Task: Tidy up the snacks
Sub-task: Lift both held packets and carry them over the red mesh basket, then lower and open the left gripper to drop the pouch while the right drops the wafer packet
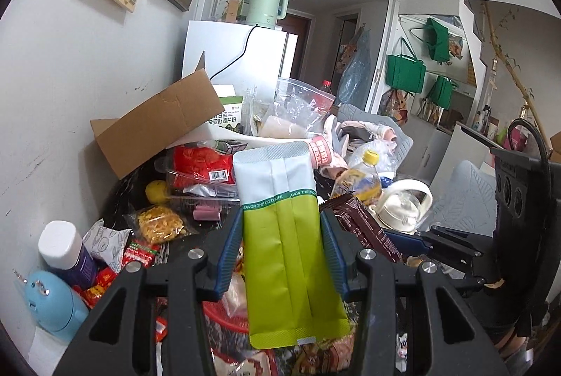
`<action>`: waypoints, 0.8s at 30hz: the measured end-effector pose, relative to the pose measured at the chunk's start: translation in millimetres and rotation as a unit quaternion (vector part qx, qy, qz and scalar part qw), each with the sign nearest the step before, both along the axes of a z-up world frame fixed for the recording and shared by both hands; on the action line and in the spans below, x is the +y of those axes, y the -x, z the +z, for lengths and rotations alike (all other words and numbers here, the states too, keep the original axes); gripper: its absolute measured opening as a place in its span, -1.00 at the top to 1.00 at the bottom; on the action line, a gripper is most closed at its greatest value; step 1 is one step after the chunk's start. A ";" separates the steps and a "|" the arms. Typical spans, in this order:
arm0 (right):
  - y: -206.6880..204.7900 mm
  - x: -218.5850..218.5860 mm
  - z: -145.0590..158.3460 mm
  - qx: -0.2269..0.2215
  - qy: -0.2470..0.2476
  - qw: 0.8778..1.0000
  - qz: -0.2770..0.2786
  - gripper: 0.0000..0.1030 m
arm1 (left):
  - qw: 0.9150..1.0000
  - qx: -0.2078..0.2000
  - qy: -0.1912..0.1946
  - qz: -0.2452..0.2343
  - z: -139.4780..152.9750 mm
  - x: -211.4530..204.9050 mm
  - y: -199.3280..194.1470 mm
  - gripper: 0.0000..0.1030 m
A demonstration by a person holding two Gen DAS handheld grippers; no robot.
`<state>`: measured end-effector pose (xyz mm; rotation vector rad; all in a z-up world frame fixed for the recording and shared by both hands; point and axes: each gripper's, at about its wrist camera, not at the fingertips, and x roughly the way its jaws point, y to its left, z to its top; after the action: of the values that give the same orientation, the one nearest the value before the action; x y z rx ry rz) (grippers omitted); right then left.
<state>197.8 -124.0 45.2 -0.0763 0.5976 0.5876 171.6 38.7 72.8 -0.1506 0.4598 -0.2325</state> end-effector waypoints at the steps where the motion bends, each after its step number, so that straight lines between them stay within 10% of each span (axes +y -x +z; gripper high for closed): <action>1: -5.6 1.6 0.8 -0.001 0.001 1.000 -0.001 0.14 | 1.000 0.002 0.003 0.001 -0.8 1.5 -6.3 0.15; 24: -86.2 8.3 -53.1 0.078 0.009 0.997 -0.018 0.14 | 0.993 0.110 -0.033 0.023 -70.0 4.6 -88.6 0.15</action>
<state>284.0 -115.6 -7.9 -0.0359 0.7548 0.5559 260.2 43.3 2.8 -0.1228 0.6823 -0.1549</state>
